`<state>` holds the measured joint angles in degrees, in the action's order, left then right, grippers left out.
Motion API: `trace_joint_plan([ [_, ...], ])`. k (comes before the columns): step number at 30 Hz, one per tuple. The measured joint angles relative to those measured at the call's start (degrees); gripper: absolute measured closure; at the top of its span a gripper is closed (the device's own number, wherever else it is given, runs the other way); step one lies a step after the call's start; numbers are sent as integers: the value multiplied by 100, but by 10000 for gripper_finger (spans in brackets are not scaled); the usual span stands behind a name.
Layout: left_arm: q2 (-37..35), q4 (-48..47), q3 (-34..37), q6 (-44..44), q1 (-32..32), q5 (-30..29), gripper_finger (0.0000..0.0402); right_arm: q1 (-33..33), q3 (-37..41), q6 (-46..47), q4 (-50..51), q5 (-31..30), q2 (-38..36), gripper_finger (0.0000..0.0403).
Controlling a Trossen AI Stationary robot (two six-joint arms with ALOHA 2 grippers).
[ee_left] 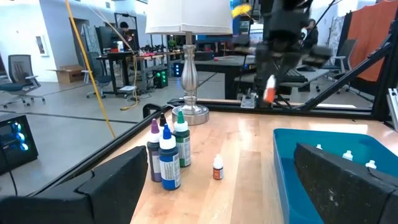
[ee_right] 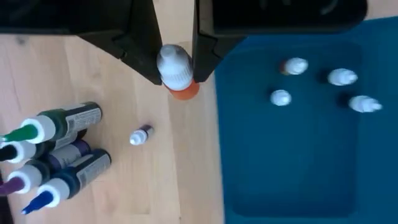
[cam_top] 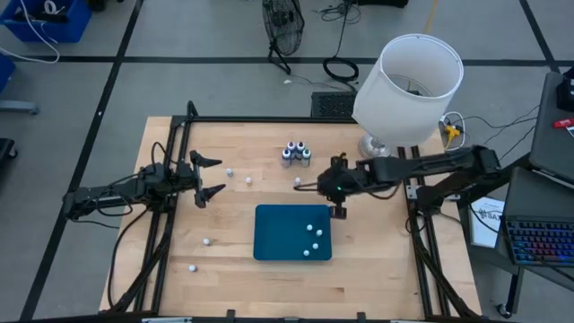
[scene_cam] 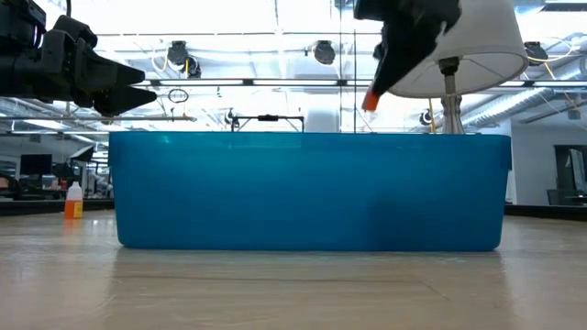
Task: Pick & Place food coloring
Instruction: Put the yellow food coloring bottle into the bin
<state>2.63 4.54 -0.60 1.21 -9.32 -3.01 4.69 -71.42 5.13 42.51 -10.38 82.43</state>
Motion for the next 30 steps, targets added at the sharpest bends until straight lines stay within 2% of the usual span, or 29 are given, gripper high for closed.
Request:
trace_joint_plan([
  [6,0,-2,-2,0,-2,0,2,561,-439,458,594,207,527,357],
  [8,-1,0,-1,0,-1,0,2,657,-439,472,622,438,780,357],
  [12,-1,0,-2,0,-1,0,2,783,-439,451,421,453,1249,357],
  [22,-1,-2,-2,0,-2,0,2,589,-441,255,210,577,2139,357],
  [30,-1,-1,-1,0,0,-1,2,540,-441,144,124,774,2370,357],
])
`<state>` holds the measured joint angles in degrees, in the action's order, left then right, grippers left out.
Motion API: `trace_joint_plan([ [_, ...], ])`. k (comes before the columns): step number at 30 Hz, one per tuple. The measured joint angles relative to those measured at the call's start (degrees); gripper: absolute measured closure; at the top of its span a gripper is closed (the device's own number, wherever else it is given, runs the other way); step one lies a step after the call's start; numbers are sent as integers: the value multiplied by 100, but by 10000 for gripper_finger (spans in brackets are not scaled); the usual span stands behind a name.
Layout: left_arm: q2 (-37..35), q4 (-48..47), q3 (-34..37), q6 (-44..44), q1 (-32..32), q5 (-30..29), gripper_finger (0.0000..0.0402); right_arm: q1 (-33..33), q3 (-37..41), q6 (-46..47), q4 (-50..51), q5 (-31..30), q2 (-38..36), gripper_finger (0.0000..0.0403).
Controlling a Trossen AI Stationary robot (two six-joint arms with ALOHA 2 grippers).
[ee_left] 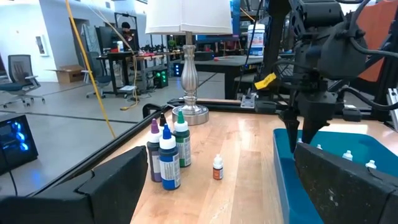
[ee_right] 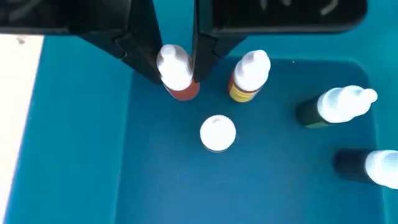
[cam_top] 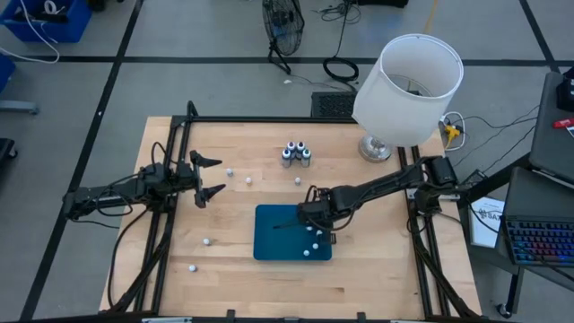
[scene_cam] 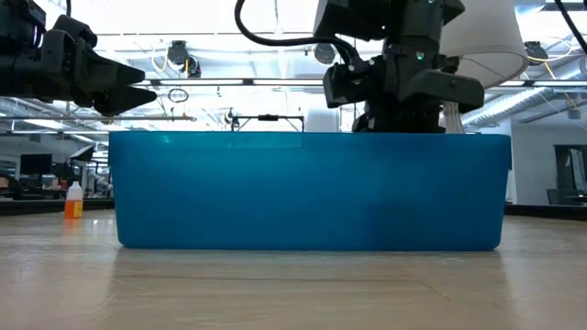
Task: Pick & Place food coloring
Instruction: Put the yellow food coloring bottle into the bin, then put the orange food coloring bottle into the bin
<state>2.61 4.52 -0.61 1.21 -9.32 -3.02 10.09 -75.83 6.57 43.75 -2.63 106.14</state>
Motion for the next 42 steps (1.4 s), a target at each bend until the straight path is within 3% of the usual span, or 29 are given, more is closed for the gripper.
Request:
trace_joint_plan([
  [8,2,1,-1,0,-2,1,2,-2,11,-24,-125,-2,-1,355],
  [17,2,-1,-1,0,-2,1,2,-2,46,137,-238,-11,-1,291],
  [24,1,0,1,0,-1,1,2,-2,48,173,-160,-21,-30,275],
  [31,1,-1,-1,0,-1,1,2,-71,52,272,4,-47,-669,283],
  [36,0,1,1,0,-1,1,2,-225,52,296,-400,-76,-1367,283],
  [42,2,-1,1,0,-2,1,2,-618,48,-321,-1106,-361,-1741,239],
])
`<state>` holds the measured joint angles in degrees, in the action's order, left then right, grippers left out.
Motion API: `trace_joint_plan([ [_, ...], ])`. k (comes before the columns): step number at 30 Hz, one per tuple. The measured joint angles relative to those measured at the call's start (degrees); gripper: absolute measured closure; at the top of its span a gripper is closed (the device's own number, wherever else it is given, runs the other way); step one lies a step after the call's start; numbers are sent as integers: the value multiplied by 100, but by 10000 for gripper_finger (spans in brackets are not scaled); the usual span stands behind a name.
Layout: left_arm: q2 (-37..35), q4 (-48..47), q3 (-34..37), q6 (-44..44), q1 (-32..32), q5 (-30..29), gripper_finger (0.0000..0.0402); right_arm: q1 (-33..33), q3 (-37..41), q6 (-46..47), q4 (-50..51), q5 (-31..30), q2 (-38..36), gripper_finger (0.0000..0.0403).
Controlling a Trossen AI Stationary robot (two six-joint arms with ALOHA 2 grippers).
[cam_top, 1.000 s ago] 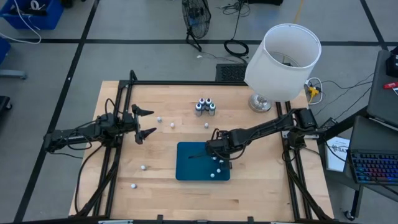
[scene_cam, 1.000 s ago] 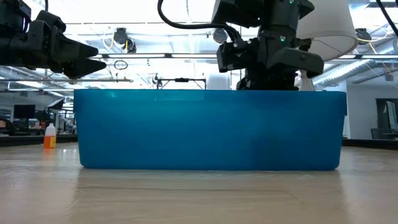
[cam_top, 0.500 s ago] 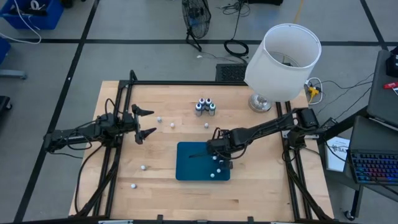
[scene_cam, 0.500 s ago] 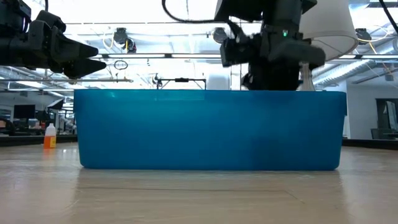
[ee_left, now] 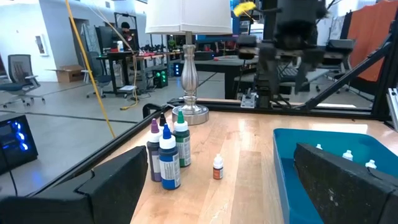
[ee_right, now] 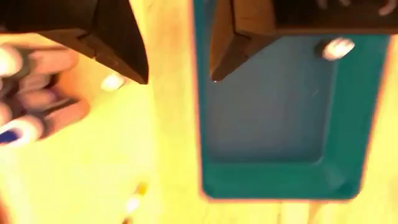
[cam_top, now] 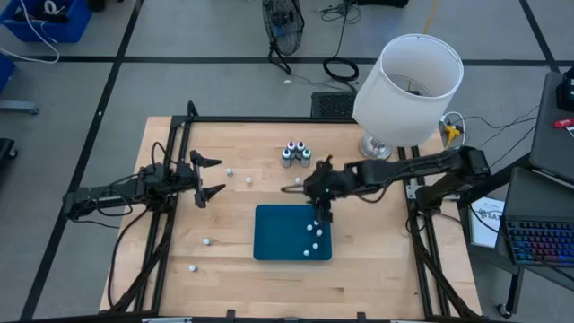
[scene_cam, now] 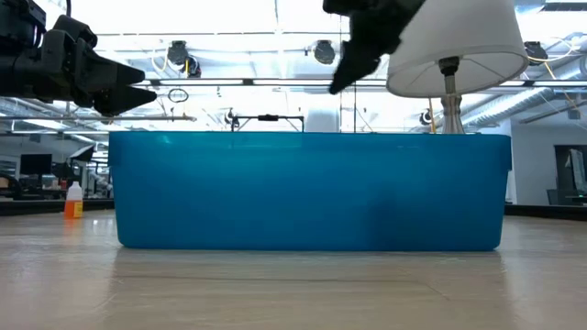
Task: Pick & Place food coloring
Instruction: Put the orange food coloring bottle into the bin
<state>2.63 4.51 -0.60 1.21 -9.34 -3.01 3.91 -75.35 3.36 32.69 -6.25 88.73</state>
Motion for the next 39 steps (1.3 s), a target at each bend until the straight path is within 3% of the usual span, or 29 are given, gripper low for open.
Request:
trace_joint_plan([
  [5,-2,0,-1,0,0,0,2,-495,-9,-330,-491,38,219,184],
  [9,0,0,0,0,0,-2,2,-905,0,-634,-369,35,658,171],
  [20,0,0,0,0,0,0,2,-1330,1,-1054,-666,68,1741,179],
  [26,-2,2,-2,0,0,0,2,-1411,2,-1019,-1019,388,2075,178],
  [39,-1,2,-1,0,0,0,2,-1590,2,-1034,-1119,507,2223,206],
])
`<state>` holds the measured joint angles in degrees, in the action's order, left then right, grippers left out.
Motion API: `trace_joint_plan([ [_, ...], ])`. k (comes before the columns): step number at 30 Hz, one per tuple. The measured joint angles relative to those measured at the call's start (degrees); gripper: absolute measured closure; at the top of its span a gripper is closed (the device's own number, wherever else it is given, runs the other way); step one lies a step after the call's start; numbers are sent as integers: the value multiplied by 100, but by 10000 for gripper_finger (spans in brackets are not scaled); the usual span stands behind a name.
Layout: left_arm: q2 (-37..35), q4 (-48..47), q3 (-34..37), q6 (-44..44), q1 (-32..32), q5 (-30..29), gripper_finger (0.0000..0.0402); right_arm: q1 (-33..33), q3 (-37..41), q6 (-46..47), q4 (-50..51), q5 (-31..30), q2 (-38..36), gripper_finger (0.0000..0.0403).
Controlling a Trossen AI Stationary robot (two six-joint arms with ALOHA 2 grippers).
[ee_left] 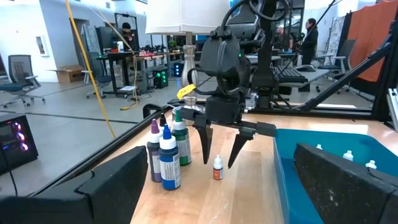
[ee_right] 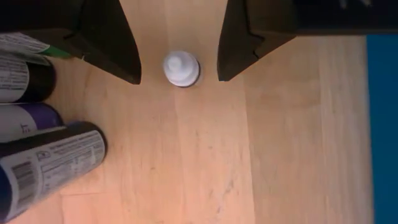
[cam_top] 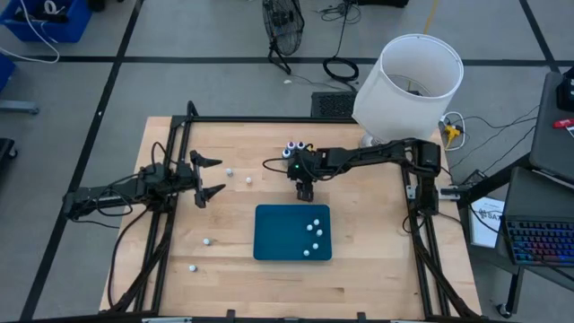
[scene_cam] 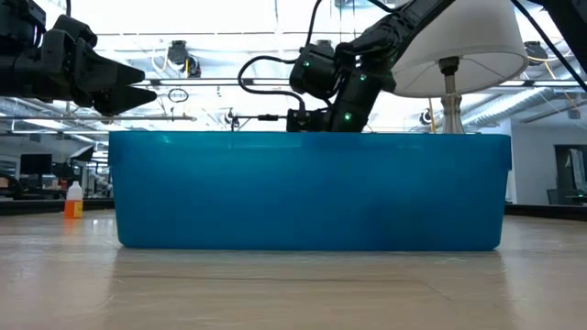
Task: Pick & Place food coloring
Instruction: Put the orange food coloring bottle into the bin
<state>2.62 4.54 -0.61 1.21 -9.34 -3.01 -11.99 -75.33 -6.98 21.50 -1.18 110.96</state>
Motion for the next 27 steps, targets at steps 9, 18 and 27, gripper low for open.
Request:
trace_joint_plan([
  [9,-1,-2,1,0,0,0,2,-17,0,-81,42,341,0,306],
  [18,0,-2,0,0,1,0,2,-17,0,-103,15,593,0,358],
  [27,1,-2,0,0,2,0,2,193,2,-84,99,574,-365,361],
])
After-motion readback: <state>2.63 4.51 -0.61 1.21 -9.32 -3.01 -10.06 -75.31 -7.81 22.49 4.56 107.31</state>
